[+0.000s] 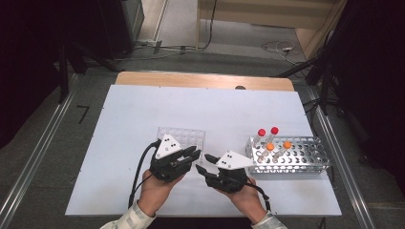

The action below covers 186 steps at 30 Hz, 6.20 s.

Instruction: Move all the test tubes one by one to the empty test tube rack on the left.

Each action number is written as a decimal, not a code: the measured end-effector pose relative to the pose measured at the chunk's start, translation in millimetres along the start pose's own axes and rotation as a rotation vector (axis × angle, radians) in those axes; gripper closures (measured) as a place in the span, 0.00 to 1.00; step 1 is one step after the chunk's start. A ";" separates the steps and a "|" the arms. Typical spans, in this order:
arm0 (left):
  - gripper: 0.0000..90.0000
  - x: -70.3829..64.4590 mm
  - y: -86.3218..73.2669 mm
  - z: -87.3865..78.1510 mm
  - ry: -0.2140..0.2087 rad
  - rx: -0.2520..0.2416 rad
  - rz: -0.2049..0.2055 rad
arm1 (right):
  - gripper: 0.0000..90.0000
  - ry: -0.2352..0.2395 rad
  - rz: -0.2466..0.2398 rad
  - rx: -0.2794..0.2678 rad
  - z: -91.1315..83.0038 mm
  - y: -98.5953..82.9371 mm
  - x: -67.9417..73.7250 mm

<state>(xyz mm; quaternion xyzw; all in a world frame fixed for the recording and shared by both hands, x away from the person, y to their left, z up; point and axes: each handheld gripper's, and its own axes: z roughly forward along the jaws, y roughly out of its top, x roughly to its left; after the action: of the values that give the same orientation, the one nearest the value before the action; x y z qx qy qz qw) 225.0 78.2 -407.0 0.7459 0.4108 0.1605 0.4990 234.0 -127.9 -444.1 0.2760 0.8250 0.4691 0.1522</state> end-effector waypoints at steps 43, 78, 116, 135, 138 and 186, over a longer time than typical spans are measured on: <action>0.85 30.9 33.4 5.8 0.127 -0.069 -0.013 | 0.31 -0.044 0.060 0.066 -30.6 -33.7 -20.4; 0.58 25.6 6.0 20.8 0.154 -0.020 0.005 | 0.31 -0.051 0.071 0.068 -31.2 -36.0 -22.4; 0.16 41.4 -2.2 1.7 0.235 -0.032 -0.097 | 0.33 -0.351 0.201 -0.015 -97.9 -61.2 -93.3; 0.16 41.3 -3.0 2.6 0.236 -0.026 -0.093 | 0.79 -0.406 0.213 -0.039 -84.7 -63.4 -110.8; 0.16 41.2 -2.7 2.2 0.234 -0.029 -0.096 | 0.79 -0.410 0.206 -0.066 -91.0 -56.5 -108.4; 0.18 19.3 2.4 -5.2 0.159 -0.054 -0.066 | 0.79 -0.106 0.044 -0.056 -26.1 1.2 -22.4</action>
<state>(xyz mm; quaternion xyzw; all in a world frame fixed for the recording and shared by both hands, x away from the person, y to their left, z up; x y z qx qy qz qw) 234.5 96.0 -405.9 0.7031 0.4693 0.2135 0.4897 239.1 -158.8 -429.8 0.3142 0.7961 0.4798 0.1932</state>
